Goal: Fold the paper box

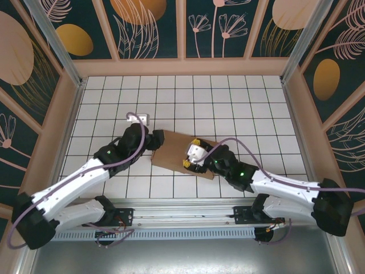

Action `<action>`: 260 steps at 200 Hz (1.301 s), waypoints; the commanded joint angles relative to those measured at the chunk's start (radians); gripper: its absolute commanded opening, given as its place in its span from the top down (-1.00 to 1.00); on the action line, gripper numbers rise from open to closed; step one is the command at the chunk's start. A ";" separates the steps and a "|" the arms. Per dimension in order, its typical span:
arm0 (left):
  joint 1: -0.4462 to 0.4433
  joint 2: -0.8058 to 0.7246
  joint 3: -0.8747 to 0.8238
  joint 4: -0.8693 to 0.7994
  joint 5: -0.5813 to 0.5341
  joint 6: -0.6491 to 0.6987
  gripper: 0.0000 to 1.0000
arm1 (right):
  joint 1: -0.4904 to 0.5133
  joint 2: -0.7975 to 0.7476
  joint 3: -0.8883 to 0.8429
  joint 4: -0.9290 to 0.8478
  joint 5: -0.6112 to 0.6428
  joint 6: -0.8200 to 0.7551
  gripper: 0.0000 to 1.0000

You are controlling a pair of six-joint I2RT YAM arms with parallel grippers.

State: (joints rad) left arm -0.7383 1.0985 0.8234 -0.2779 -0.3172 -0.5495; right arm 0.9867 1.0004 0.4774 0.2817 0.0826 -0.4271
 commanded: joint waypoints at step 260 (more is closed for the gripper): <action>0.162 0.475 -0.064 0.275 0.247 -0.157 0.11 | -0.674 0.562 0.200 -0.133 -0.365 1.033 0.31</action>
State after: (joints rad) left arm -0.5869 1.4982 0.6914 0.0467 -0.0254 -0.7311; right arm 0.3317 1.4673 0.6083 0.1429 -0.2932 0.6582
